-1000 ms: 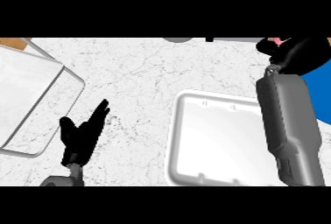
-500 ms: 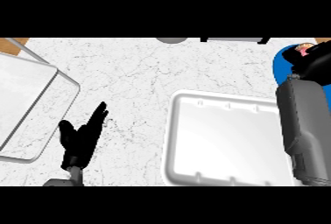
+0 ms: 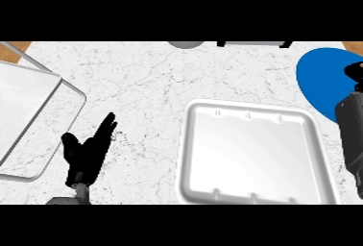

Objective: Pick the cupcake from the tray and place it in the plate

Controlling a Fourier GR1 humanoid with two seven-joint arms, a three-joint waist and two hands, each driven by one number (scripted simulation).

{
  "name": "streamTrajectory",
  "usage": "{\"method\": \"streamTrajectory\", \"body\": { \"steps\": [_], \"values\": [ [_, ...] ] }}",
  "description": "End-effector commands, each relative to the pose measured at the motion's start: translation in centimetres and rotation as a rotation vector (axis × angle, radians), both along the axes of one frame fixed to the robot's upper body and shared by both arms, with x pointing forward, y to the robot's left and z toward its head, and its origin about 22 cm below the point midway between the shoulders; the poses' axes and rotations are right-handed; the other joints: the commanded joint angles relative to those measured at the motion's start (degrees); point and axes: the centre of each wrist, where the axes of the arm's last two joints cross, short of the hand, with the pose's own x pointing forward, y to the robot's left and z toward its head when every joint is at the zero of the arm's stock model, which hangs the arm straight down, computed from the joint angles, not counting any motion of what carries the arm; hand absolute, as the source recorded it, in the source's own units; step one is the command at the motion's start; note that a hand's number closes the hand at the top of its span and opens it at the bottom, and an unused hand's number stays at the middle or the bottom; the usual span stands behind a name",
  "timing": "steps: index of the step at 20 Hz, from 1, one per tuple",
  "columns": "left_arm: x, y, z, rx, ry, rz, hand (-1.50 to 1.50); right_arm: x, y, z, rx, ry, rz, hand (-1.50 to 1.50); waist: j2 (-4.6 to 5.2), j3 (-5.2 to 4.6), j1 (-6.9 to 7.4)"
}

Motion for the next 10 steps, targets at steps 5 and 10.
{"method": "streamTrajectory", "body": {
  "steps": [5,10],
  "values": [
    [0.2,-0.4,-0.3,-0.007,0.055,-0.001,0.0,-1.0,-4.7,0.1,0.282,0.02,-0.101,1.5,0.24,-0.22,-0.31],
    [-0.2,-1.0,-0.7,-0.014,0.046,-0.008,0.0,-1.9,-5.5,-1.8,0.4,0.145,-0.011,-1.5,0.45,-0.05,-0.01]
  ]
}}
